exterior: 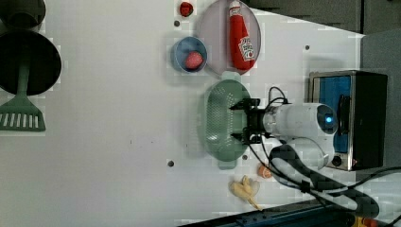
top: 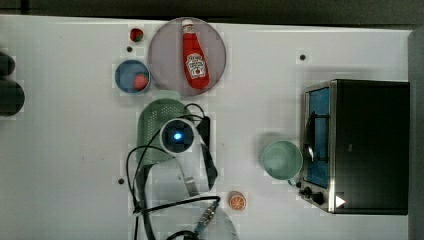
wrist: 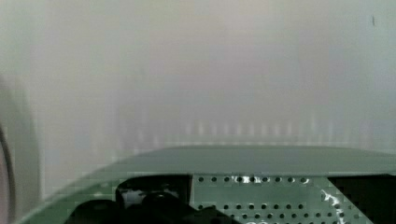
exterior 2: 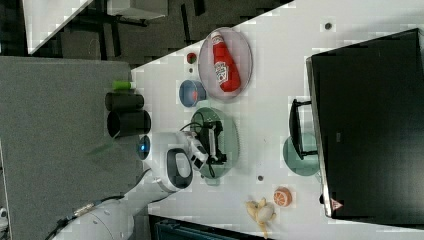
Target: Drag strainer left to right.
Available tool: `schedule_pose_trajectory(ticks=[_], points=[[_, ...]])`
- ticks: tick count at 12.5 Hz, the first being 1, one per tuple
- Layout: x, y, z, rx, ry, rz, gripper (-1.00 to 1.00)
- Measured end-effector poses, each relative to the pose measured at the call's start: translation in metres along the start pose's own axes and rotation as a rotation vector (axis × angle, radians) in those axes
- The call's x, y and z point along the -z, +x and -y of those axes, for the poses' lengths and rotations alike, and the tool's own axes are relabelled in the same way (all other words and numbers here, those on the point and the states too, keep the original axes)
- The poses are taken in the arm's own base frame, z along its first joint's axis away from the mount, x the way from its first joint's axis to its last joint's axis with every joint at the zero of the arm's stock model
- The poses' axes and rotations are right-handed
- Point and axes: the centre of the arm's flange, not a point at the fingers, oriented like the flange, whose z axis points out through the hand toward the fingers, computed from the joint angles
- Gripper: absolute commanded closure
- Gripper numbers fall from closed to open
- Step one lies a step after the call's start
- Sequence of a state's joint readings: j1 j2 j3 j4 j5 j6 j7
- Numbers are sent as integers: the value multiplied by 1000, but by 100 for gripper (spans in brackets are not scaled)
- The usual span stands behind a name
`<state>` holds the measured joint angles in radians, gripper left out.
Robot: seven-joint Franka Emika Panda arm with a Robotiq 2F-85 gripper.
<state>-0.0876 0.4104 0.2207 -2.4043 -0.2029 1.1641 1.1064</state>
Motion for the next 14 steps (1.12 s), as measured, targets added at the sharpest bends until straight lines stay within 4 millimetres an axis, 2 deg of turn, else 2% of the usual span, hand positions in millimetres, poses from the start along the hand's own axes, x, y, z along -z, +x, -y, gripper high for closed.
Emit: schedule_pose_trajectory(ticks=[3, 6, 10, 12, 14], points=[[-2, 53, 9, -47, 5, -16, -100], [-3, 92, 10, -64, 10, -26, -100], [-3, 150, 1, -82, 13, -45, -100], [-2, 170, -1, -86, 9, -65, -100], [-1, 176, -2, -74, 13, -65, -100]])
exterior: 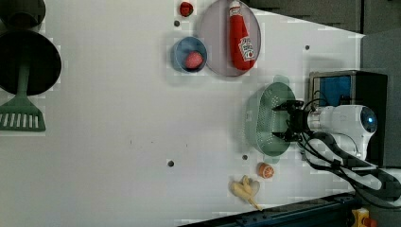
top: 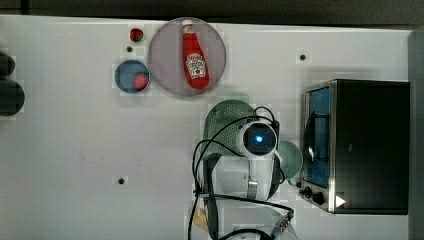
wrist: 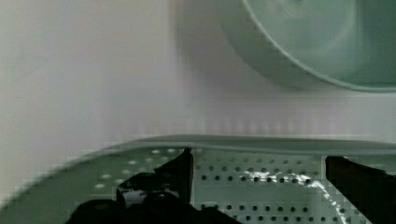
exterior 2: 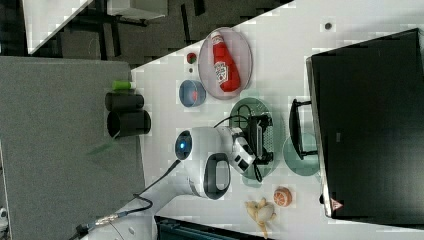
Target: Drag strainer left to right.
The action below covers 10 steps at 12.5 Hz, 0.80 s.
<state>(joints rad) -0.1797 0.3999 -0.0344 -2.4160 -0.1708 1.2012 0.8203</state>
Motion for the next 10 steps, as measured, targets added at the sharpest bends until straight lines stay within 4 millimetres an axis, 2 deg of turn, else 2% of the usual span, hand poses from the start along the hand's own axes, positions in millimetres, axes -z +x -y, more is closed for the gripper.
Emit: schedule_pose_trajectory(ticks=[4, 7, 8, 10], points=[[21, 0, 14, 79, 54, -12, -100], [37, -10, 4, 185, -60, 0, -100], [53, -19, 3, 238, -94, -1, -100], [105, -38, 1, 343, -136, -24, -100]])
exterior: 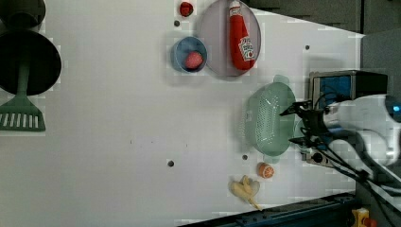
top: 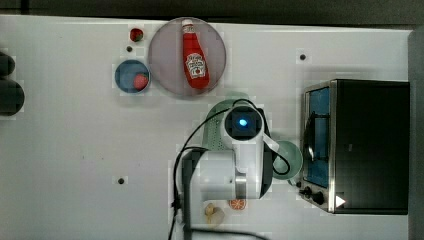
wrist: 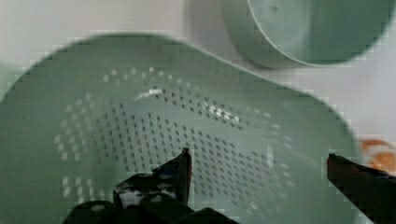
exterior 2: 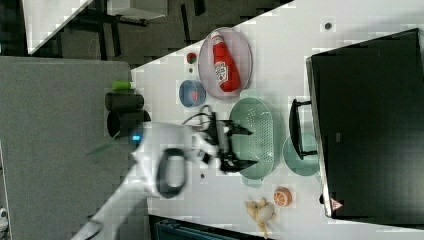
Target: Drag strainer left to right.
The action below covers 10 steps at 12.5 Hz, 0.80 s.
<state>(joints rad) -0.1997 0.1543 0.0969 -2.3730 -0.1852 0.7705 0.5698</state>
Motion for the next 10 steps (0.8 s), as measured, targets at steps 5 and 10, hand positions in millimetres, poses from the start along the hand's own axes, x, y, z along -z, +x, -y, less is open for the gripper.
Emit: schedule_pose_trajectory(ticks=[5, 10], points=[[206, -24, -13, 148, 128, -5, -100], [343, -27, -82, 298, 245, 2, -100]])
